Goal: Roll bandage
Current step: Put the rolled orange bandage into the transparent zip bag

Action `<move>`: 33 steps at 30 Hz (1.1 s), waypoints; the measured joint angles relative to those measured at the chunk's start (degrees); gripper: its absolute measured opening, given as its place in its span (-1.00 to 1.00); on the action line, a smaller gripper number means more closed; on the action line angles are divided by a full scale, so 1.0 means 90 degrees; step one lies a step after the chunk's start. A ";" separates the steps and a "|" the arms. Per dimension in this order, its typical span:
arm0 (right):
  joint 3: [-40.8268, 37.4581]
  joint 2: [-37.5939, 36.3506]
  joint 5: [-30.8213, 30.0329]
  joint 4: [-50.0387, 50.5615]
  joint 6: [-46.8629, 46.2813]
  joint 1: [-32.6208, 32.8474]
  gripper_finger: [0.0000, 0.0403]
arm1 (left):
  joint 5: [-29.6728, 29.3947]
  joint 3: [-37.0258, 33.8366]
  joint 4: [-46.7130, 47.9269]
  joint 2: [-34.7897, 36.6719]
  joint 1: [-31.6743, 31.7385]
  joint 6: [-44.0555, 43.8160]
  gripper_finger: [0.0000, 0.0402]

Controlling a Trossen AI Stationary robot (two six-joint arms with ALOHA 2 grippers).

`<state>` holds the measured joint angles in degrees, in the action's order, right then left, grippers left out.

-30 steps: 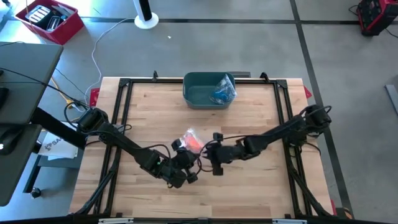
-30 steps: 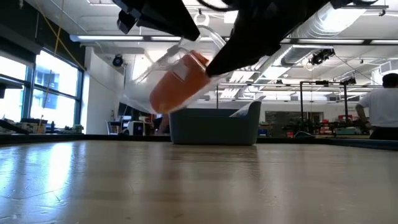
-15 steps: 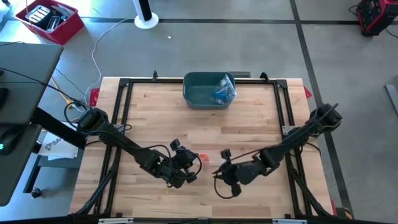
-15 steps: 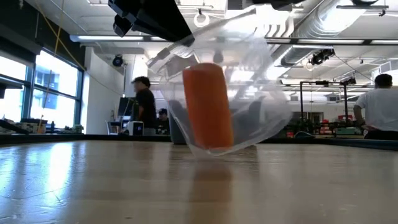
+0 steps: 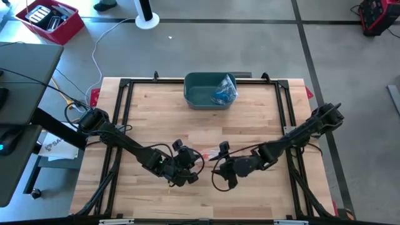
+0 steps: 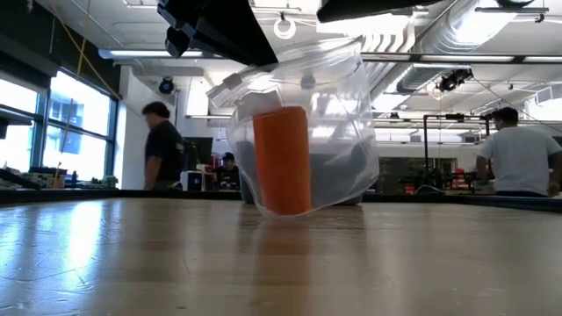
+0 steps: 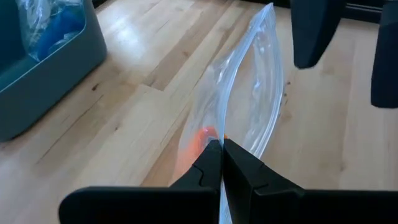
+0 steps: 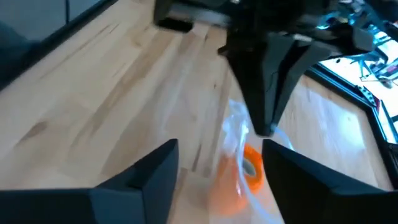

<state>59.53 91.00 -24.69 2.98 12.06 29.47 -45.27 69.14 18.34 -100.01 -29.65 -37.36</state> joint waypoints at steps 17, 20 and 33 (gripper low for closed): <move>-0.0002 -0.0136 -0.0419 0.0953 -0.0222 -0.0424 0.14 | 0.0021 -0.0002 -0.0018 -0.0007 -0.0007 0.0056 -1.00; -0.0002 -0.0143 0.0083 0.0631 -0.0075 -0.0564 0.03 | -0.0154 -0.0002 -0.0021 -0.0010 -0.0009 0.0054 -1.00; -0.0003 -0.0003 0.0316 0.1039 -0.0793 -0.0864 -0.94 | -0.0380 -0.0007 0.0978 0.0678 -0.0059 0.0172 -0.50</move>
<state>59.50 90.98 -21.84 12.32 4.92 21.70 -48.69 69.08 27.14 -93.90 -30.18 -35.81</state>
